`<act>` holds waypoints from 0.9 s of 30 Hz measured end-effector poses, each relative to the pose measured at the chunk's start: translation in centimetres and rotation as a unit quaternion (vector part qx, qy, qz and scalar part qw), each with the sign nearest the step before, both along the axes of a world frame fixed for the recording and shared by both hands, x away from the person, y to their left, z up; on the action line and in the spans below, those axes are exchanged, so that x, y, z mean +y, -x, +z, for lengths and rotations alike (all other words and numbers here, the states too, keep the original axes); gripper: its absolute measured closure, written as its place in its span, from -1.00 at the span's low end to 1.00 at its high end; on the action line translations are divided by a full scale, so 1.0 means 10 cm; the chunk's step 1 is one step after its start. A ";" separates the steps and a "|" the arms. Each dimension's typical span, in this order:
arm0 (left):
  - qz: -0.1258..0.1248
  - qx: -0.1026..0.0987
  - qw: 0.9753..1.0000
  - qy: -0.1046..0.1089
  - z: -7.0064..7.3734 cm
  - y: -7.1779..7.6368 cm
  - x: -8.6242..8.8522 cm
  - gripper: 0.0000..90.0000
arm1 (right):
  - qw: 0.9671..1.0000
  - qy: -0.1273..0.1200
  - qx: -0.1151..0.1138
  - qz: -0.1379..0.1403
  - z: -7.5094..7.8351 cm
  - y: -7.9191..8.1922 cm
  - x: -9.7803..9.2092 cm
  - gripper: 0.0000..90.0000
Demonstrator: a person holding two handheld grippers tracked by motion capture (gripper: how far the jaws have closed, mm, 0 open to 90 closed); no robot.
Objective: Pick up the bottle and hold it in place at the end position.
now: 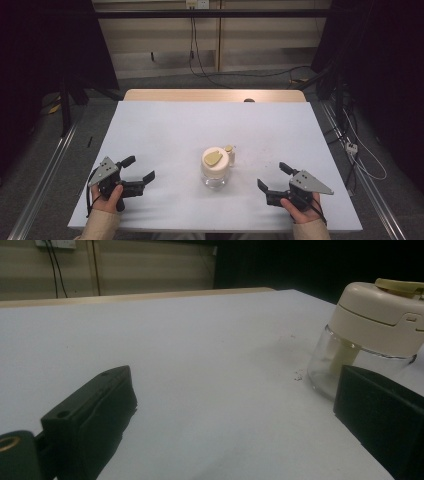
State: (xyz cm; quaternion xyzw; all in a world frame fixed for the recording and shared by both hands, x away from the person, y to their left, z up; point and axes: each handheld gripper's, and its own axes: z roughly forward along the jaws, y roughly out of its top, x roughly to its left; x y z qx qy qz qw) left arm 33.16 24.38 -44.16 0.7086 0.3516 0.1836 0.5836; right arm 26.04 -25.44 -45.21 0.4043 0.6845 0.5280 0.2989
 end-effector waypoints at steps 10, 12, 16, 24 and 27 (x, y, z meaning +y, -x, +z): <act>-0.002 -0.002 1.000 -0.001 0.00 0.00 -0.01 -0.94 | 1.000 0.002 0.005 0.009 -0.01 -0.04 0.10 -0.89; -0.002 -0.002 1.000 -0.002 0.00 -0.01 0.00 -0.94 | 1.000 0.000 0.004 0.009 0.00 -0.06 0.12 -0.89; -0.001 -0.001 1.000 -0.001 -0.01 -0.01 -0.01 -0.94 | 1.000 -0.013 0.006 0.013 0.01 -0.09 0.18 -0.90; -0.003 -0.002 1.000 -0.004 -0.01 -0.01 -0.03 -0.94 | 0.999 -0.020 0.004 0.033 0.05 -0.15 0.43 -0.90; -0.002 -0.002 1.000 -0.007 -0.01 -0.01 -0.02 -0.94 | 0.999 -0.020 0.007 0.042 0.05 -0.17 0.51 -0.90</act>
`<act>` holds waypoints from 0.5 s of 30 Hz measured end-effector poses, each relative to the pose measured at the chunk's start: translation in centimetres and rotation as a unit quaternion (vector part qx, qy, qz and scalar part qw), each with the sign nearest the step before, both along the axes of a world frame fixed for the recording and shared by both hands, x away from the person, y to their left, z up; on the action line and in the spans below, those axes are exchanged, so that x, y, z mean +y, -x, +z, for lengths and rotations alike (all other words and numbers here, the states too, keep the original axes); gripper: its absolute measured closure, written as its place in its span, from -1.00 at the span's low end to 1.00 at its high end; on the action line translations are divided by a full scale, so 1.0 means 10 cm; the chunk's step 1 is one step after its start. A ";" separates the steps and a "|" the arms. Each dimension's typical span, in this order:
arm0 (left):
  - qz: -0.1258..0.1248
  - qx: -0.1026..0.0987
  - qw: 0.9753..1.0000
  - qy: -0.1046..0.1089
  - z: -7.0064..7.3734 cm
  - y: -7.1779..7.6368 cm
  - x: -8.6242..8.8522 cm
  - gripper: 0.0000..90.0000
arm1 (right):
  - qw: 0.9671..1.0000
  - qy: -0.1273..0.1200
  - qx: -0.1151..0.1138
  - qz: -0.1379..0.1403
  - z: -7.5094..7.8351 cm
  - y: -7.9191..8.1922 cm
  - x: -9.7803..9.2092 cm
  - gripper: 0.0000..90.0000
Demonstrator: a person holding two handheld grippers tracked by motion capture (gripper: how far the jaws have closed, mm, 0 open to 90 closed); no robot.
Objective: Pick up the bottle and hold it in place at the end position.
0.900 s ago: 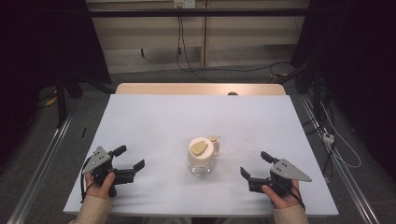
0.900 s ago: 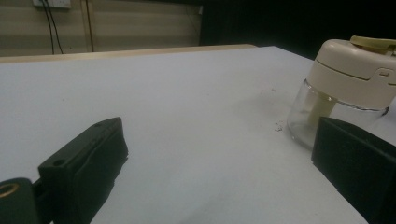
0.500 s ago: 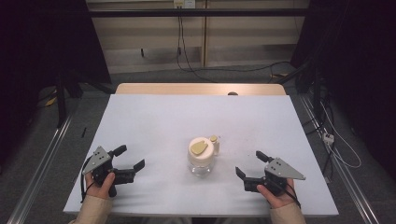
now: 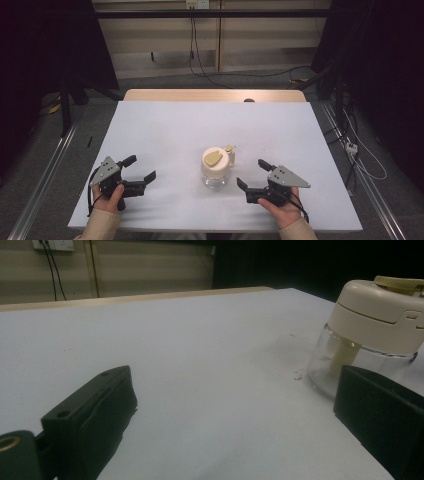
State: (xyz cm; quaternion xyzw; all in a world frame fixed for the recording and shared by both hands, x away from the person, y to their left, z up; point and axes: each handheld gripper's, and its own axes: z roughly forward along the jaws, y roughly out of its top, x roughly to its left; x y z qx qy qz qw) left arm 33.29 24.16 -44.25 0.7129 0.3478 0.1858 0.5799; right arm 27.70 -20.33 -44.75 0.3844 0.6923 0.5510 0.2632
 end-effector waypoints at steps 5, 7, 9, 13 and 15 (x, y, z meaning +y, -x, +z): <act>0.001 -0.001 1.000 0.003 0.00 0.00 0.00 -0.94 | 1.000 0.006 0.004 0.013 -0.01 -0.03 0.12 -0.90; 0.000 0.000 1.000 0.000 0.00 0.00 0.00 -0.94 | 1.000 0.005 0.006 0.019 -0.01 -0.04 0.17 -0.89; -0.003 0.000 1.000 -0.002 0.00 0.00 0.00 -0.94 | 1.000 0.008 0.006 0.025 -0.01 -0.05 0.22 -0.89; -0.004 -0.002 1.000 -0.002 0.00 0.00 0.00 -0.93 | 0.999 0.009 0.009 0.035 -0.01 -0.06 0.30 -0.89; -0.004 -0.003 1.000 -0.002 0.00 0.00 0.00 -0.93 | 0.999 0.008 0.007 0.037 -0.01 -0.08 0.34 -0.89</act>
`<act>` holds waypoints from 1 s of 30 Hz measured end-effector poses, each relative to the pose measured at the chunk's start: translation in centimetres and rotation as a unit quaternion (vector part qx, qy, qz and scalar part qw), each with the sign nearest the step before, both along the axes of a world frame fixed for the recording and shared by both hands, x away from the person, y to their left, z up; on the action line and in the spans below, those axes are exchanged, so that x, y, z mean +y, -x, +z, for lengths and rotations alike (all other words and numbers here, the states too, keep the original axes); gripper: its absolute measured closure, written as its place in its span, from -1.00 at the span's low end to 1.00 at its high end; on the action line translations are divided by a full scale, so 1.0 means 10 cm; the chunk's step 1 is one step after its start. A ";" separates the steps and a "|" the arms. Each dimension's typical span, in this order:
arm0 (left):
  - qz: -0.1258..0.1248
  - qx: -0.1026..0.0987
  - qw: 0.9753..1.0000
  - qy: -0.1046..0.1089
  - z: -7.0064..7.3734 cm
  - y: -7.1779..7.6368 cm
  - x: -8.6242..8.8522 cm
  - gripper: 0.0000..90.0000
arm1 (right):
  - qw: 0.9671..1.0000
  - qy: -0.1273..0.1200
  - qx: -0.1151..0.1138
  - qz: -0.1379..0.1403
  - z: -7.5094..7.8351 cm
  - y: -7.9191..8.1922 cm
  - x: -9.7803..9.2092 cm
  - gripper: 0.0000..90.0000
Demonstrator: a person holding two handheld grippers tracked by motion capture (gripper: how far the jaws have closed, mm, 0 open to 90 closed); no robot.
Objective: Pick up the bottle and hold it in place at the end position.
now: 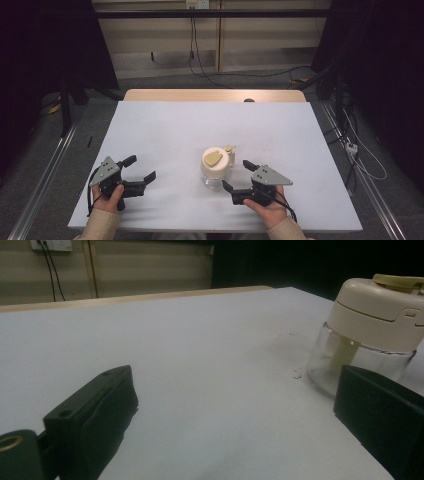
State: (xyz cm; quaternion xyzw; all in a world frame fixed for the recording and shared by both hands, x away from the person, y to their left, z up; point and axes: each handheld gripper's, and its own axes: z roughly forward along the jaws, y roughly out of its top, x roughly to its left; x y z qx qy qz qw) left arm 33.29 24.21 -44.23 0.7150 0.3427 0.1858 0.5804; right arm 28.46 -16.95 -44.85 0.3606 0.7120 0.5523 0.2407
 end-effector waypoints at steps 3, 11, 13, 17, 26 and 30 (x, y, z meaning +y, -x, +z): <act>-0.001 0.000 1.000 0.000 0.00 0.00 0.00 -0.93 | 1.000 0.000 0.001 0.003 0.01 -0.02 0.05 -0.88; -0.001 0.000 1.000 0.000 0.00 0.00 0.00 -0.93 | 1.000 -0.004 0.004 0.008 0.00 -0.06 0.14 -0.87; -0.002 0.001 1.000 0.000 0.00 0.00 0.00 -0.93 | 1.000 -0.003 0.004 0.011 0.00 -0.08 0.19 -0.87; -0.002 0.001 1.000 -0.001 0.00 0.00 0.00 -0.93 | 1.000 -0.004 0.007 0.007 -0.01 -0.11 0.24 -0.87; -0.004 0.003 1.000 -0.002 -0.01 -0.01 0.00 -0.93 | 1.000 -0.009 0.012 0.007 -0.02 -0.20 0.33 -0.88; -0.006 0.004 1.000 -0.002 -0.01 -0.01 0.00 -0.93 | 1.000 -0.010 0.013 0.006 -0.03 -0.23 0.38 -0.88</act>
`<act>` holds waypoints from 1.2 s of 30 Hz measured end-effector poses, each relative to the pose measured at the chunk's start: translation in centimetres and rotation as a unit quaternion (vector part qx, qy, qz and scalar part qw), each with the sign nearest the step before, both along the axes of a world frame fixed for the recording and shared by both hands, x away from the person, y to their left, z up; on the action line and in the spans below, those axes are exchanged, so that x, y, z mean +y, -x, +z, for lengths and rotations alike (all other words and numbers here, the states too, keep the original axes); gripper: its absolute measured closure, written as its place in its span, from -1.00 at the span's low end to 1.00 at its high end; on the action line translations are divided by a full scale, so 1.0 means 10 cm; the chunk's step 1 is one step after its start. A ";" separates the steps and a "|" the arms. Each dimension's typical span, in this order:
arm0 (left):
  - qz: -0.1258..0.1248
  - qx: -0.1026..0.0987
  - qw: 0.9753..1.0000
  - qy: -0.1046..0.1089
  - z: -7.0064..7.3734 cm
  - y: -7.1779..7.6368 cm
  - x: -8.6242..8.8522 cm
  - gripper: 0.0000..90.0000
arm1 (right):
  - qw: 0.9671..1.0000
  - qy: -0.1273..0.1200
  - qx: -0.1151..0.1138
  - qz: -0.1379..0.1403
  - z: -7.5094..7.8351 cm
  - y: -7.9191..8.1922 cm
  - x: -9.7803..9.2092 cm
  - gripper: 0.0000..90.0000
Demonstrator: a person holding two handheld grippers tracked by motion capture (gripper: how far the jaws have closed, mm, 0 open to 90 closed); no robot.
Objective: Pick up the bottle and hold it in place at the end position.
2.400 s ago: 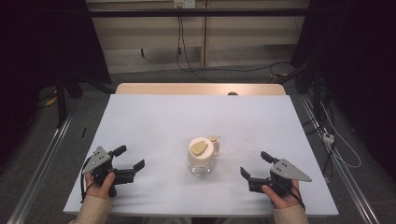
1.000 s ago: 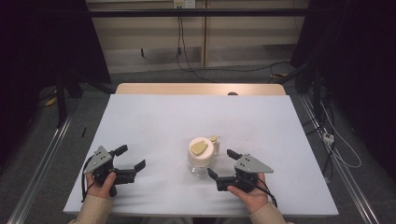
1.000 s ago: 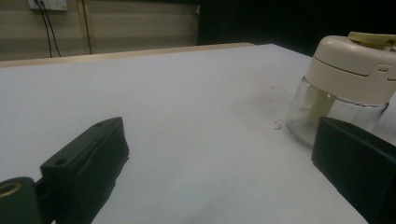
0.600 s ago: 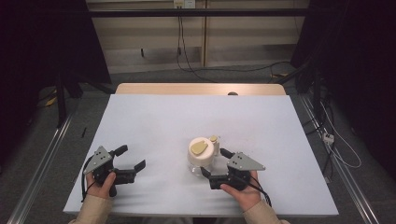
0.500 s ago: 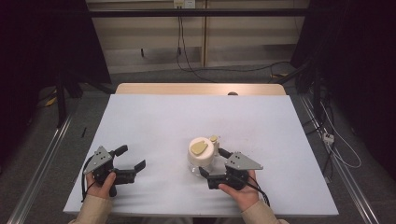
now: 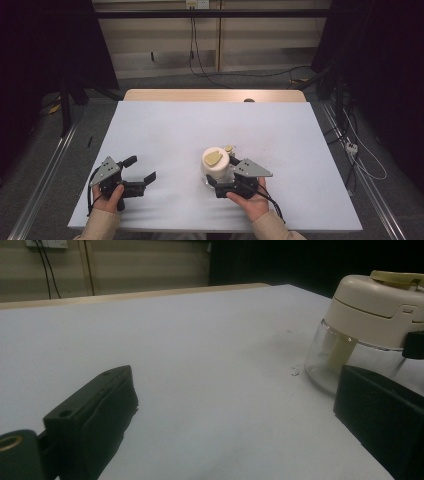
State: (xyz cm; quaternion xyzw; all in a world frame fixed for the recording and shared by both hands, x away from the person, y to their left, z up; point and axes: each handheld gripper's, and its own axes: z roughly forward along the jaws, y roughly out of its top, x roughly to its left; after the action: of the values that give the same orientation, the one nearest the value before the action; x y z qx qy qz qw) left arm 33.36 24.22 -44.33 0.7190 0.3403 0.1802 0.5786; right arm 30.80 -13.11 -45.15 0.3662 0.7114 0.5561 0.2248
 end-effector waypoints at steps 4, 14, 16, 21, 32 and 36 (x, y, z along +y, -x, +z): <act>-0.001 0.001 1.000 0.001 0.00 0.00 0.00 -0.93 | 1.000 0.000 0.003 -0.006 -0.01 -0.04 0.05 -0.89; -0.002 0.002 1.000 0.003 0.00 0.00 0.00 -0.93 | 1.000 0.009 0.006 -0.018 -0.05 -0.12 0.17 -0.94; -0.002 0.005 1.000 0.002 0.00 0.00 0.00 -0.93 | 1.000 0.010 0.006 -0.019 -0.06 -0.14 0.19 -0.94; -0.004 0.005 1.000 0.003 -0.01 -0.01 0.00 -0.93 | 1.000 0.003 0.004 -0.021 -0.07 -0.18 0.21 -0.92; -0.007 0.006 1.000 0.002 -0.01 -0.01 -0.01 -0.93 | 1.000 -0.011 0.007 -0.027 -0.06 -0.19 0.22 -0.87; -0.006 0.005 1.000 0.004 -0.01 -0.01 0.00 -0.93 | 0.999 -0.016 0.005 -0.028 -0.06 -0.20 0.22 -0.86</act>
State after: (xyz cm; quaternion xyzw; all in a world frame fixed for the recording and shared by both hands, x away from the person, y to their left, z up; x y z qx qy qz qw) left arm 33.45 24.21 -44.42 0.7197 0.3395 0.1716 0.5808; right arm 32.78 -10.92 -45.77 0.3921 0.6930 0.5591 0.2313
